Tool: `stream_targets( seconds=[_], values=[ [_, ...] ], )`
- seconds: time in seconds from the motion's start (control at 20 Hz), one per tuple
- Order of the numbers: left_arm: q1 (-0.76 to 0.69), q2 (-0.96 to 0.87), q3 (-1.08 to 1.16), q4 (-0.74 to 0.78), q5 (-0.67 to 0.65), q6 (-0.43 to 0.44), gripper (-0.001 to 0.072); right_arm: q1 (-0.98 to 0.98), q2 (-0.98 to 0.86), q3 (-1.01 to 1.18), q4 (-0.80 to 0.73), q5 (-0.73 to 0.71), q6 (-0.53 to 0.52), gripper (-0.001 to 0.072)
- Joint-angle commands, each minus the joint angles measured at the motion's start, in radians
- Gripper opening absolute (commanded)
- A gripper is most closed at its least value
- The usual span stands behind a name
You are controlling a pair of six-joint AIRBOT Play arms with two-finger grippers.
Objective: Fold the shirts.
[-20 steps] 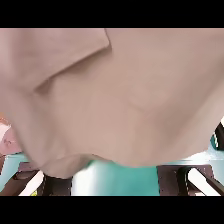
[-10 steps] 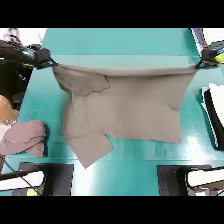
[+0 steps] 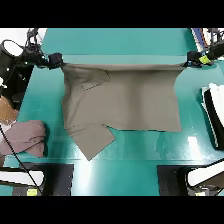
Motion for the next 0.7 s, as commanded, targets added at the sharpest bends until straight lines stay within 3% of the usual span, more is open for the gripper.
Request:
stream_targets(
  seconds=[0.0, 0.3, 0.35, 0.4, 0.45, 0.5, 0.65],
  values=[
    [-0.001, -0.006, -0.067, 0.025, -0.079, 0.001, 0.0026, 0.001, 0.013, -0.077, 0.013, 0.008, -0.017, 0.0011],
    [-0.001, -0.007, -0.232, 0.023, -0.029, 0.003, 0.003, 0.035, 0.103, -0.404, 0.025, -0.183, -0.016, 0.0013],
    [-0.001, -0.006, -0.232, 0.023, -0.034, 0.0, 0.0197, 0.037, 0.113, -0.43, 0.026, -0.19, -0.008, 0.003],
    [-0.001, -0.006, -0.232, 0.022, -0.038, -0.015, 0.0506, 0.037, 0.116, -0.439, 0.042, -0.181, -0.008, 0.0243],
    [-0.001, -0.005, -0.232, 0.024, -0.051, -0.033, 0.0548, 0.034, 0.116, -0.438, 0.07, -0.163, -0.009, 0.0431],
    [-0.001, -0.001, -0.232, 0.024, -0.08, -0.032, 0.0493, 0.022, 0.124, -0.438, 0.092, -0.142, -0.009, 0.0438],
    [-0.001, 0.06, -0.242, 0.135, -0.238, -0.03, 0.0491, -0.021, 0.195, -0.458, 0.101, -0.042, -0.053, 0.0437]
  ],
)
